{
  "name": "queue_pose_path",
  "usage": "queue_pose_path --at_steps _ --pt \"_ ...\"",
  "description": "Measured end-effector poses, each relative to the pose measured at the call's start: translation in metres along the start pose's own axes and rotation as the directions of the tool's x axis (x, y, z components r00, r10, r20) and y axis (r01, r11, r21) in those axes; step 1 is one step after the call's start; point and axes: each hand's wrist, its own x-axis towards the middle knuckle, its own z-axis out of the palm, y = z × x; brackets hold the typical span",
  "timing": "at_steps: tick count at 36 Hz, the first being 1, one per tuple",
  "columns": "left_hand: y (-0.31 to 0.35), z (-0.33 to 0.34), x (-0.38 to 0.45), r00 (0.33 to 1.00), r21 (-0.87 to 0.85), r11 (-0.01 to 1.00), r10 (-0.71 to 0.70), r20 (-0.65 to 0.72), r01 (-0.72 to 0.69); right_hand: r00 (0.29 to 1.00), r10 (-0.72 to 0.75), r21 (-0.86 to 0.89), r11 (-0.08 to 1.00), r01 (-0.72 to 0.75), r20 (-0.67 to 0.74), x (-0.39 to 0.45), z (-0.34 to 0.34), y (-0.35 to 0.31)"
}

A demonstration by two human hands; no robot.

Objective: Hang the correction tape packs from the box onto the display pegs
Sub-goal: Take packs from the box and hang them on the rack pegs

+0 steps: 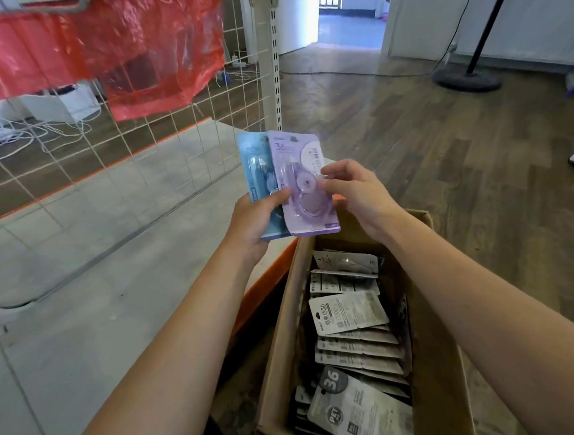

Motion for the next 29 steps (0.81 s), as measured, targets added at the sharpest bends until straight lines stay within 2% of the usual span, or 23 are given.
queue_pose_path --at_steps 5,10,13,16,19,21,25,29 --pt "0.000 0.000 -0.001 0.999 -0.020 0.999 0.043 -0.001 -0.043 0.998 0.070 -0.081 0.994 -0.070 0.002 0.002 0.002 0.008" --pt "0.000 -0.002 0.000 0.999 0.010 0.999 0.030 -0.014 -0.030 0.987 0.056 0.024 0.998 -0.061 0.154 -0.003 0.003 0.005" --pt "0.000 -0.002 0.000 0.999 0.027 0.999 0.034 -0.016 -0.033 0.979 0.061 0.063 0.995 -0.075 0.196 -0.007 -0.001 0.005" --pt "0.000 -0.006 0.003 0.997 0.039 0.999 0.030 -0.066 -0.027 0.989 0.079 0.092 0.992 -0.091 0.125 -0.007 -0.006 0.004" --pt "0.002 -0.013 0.005 0.995 0.077 0.997 0.022 -0.094 -0.015 0.997 0.079 0.042 0.996 -0.077 -0.026 -0.006 -0.013 0.004" --pt "0.005 -0.015 0.003 0.996 0.105 0.994 0.031 -0.083 -0.022 0.995 0.067 0.013 0.998 -0.066 -0.078 -0.006 -0.017 0.004" --pt "0.013 -0.013 -0.007 0.995 0.156 0.986 0.072 -0.066 -0.060 0.989 0.107 0.024 0.994 -0.105 -0.098 -0.006 -0.019 0.002" --pt "0.021 -0.014 -0.017 0.990 0.180 0.981 0.092 -0.107 -0.072 0.988 0.138 0.016 0.990 -0.137 -0.073 -0.006 -0.011 -0.005"
